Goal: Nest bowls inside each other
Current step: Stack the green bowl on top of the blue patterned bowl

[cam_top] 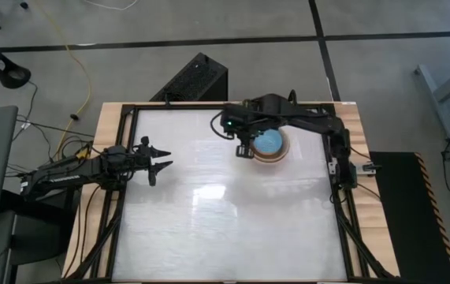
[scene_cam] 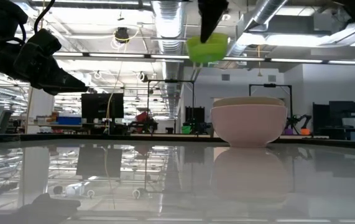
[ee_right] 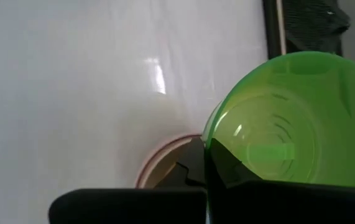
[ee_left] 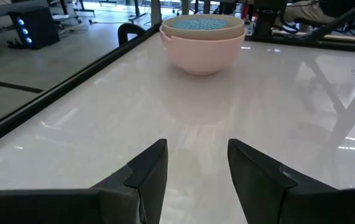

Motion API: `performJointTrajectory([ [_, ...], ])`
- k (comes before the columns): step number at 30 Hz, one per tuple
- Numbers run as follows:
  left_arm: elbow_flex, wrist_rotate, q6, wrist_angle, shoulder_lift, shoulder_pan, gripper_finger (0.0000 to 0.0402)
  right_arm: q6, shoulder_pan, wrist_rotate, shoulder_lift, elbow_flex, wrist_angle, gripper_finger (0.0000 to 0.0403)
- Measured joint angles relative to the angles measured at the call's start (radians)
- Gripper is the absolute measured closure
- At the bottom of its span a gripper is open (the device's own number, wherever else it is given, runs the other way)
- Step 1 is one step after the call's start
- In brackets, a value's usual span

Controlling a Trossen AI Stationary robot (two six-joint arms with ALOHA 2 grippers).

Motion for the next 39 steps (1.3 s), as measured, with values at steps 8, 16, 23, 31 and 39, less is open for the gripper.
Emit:
performJointTrajectory([
  [8,0.0,0.0,0.0,0.0,0.0,0.0,0.0244,0.039,0.01,-0.001,-0.237,-0.454,0.18,0.04],
  [16,0.0,0.0,0.0,0.0,0.0,0.0,0.0244,0.124,-0.04,-0.015,-0.54,-0.983,0.583,0.0402],
  [23,0.0,0.0,0.0,0.0,0.0,0.0,0.0244,0.124,-0.051,-0.037,-0.581,-1.154,0.724,0.0401],
  [31,0.0,0.0,0.0,0.0,0.0,0.0,0.0244,0.107,-0.051,-0.04,-0.505,-1.178,0.771,0.0401],
  [39,0.0,0.0,0.0,0.0,0.0,0.0,0.0244,0.096,-0.051,-0.053,-0.47,-1.177,0.772,0.0401],
])
